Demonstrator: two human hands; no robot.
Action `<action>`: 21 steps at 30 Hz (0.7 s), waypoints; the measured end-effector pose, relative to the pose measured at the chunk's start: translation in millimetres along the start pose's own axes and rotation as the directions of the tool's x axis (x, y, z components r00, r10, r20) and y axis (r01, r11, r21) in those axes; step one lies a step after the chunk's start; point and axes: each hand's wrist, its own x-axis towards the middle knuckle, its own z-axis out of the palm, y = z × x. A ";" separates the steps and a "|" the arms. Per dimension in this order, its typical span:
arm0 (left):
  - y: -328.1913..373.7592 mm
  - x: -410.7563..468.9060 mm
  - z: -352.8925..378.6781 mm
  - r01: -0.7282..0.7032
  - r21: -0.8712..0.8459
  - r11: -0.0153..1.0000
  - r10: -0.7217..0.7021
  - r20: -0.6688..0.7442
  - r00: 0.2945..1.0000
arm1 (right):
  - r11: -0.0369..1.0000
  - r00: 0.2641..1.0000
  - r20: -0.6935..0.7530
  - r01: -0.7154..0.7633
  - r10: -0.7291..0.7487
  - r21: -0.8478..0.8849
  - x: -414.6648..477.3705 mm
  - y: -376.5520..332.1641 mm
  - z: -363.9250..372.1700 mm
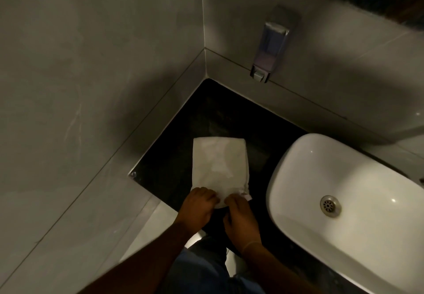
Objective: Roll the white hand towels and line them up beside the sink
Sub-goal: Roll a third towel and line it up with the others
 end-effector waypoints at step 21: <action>-19.3 13.7 -26.2 0.341 -0.247 0.907 -0.314 0.140 0.939 | 0.987 0.989 0.138 0.079 -0.059 -0.142 61.6 -4.4 -31.3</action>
